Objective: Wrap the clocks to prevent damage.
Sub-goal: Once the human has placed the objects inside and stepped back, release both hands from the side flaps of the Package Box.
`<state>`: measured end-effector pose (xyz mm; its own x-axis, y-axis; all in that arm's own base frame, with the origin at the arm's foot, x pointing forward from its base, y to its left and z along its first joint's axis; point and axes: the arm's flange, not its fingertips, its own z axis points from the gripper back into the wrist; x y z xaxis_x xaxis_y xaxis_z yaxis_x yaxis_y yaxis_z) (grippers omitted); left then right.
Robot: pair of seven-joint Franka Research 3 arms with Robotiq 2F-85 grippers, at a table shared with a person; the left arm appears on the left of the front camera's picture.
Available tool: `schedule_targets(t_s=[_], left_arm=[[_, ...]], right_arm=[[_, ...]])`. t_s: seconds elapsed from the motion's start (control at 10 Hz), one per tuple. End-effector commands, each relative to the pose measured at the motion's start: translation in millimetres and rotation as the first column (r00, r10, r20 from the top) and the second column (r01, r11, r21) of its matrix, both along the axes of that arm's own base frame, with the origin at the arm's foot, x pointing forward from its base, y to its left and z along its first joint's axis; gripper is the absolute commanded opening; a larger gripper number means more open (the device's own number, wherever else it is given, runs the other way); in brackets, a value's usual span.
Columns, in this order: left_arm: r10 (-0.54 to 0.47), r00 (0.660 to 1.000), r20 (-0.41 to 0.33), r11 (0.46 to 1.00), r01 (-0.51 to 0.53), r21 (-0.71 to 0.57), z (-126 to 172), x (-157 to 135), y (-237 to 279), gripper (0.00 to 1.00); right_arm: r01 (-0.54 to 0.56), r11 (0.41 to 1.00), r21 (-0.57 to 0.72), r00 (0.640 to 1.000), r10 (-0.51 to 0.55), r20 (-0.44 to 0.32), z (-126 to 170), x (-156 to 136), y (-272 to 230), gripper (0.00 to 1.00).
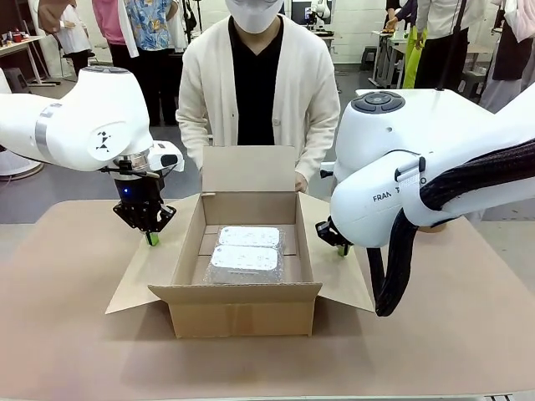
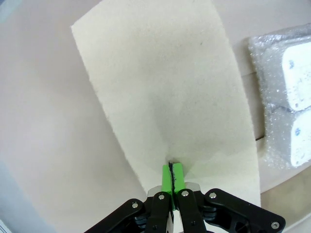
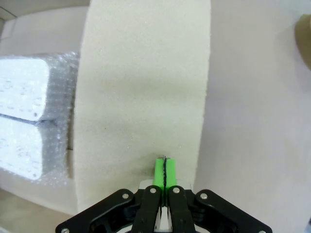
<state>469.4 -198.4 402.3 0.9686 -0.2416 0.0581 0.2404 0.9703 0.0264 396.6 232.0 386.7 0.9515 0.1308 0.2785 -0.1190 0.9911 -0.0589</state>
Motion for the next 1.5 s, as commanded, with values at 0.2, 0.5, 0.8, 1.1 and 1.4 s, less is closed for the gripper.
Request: schedule_targets(t_s=[0.2, 0.5, 0.8, 1.1, 1.4], left_arm=[[-0.005, 0.993, 0.120, 0.998, 0.013, -0.061, 129.1, -38.9, 29.4, 0.00], [-0.305, 0.947, 0.103, 0.941, 0.316, -0.117, 199.2, -90.5, 80.4, 0.00], [-0.663, 0.727, 0.180, 0.735, 0.678, -0.031, 199.1, -113.1, 136.4, 0.00], [-0.760, 0.584, 0.285, 0.602, 0.798, -0.029, 166.0, -117.5, 185.5, 0.00], [-0.756, 0.597, 0.270, 0.600, 0.796, -0.078, 138.1, -110.1, 198.0, 0.00]], right_arm=[[-0.109, 0.994, -0.020, 0.986, 0.111, 0.128, 124.6, -74.0, 9.1, 0.01], [-0.380, 0.913, -0.148, 0.920, 0.390, 0.040, 195.1, -131.1, -26.8, 0.01], [-0.633, 0.753, -0.181, 0.774, 0.618, -0.136, 209.7, -128.4, -112.7, 0.01], [-0.761, 0.632, -0.148, 0.646, 0.759, -0.078, 185.1, -115.9, -174.5, 0.01], [-0.738, 0.661, -0.138, 0.670, 0.741, -0.035, 174.8, -115.3, -195.5, 0.01]])
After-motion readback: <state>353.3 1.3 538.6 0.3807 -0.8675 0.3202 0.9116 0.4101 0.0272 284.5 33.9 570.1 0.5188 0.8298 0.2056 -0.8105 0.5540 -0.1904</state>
